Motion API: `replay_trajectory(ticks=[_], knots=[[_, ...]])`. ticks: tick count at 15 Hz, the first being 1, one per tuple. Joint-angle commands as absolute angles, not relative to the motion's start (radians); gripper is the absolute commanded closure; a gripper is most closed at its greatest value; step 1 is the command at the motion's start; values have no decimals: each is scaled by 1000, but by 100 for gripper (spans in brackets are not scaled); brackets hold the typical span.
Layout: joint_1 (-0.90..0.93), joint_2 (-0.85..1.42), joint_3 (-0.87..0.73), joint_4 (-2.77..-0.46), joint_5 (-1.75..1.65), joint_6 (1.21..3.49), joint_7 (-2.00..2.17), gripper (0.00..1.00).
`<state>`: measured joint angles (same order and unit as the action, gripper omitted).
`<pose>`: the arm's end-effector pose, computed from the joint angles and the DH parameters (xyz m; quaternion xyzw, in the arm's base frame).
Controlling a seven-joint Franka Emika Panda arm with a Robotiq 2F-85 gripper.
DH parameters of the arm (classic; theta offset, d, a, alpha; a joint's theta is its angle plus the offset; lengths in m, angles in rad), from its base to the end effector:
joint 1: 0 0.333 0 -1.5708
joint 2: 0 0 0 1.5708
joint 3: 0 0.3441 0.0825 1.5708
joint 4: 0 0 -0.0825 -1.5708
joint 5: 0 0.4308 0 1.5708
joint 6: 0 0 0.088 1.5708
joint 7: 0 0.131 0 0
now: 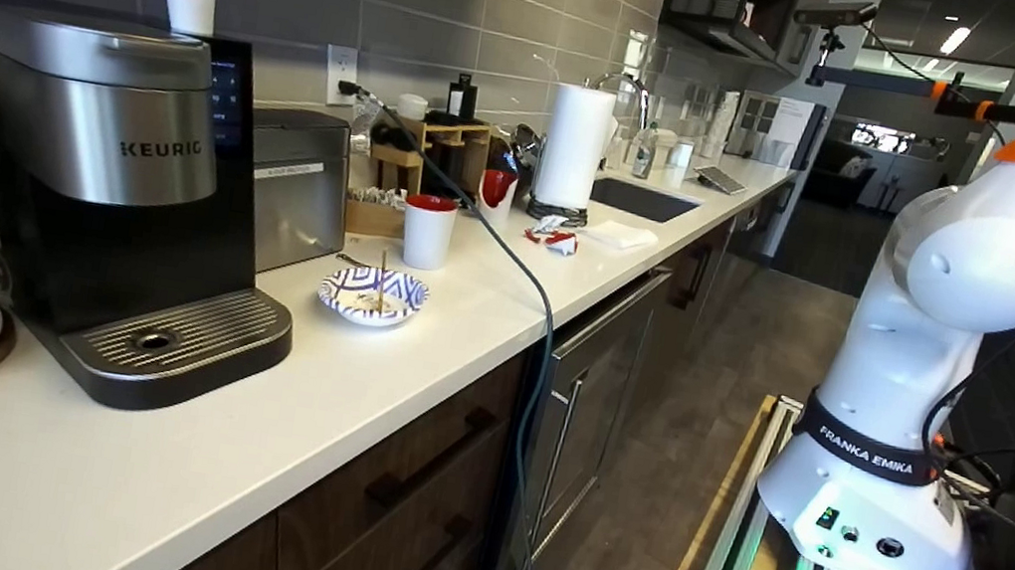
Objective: Remove the paper cup from the cabinet and put it on the counter
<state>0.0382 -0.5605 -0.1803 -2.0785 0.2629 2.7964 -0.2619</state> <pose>0.4577 -0.1092 0.8120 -0.7970 0.0425 -0.6015 0.0348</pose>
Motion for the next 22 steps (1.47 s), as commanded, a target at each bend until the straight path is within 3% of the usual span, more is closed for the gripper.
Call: replay_trajectory(ticks=[1,10,22], knots=[[-145,-502,-17,-2074,120,2972,-8,0],[-503,-355,289,-2002,8,3350,18,0],[-769,-340,603,-2010,27,3377,-17,0]])
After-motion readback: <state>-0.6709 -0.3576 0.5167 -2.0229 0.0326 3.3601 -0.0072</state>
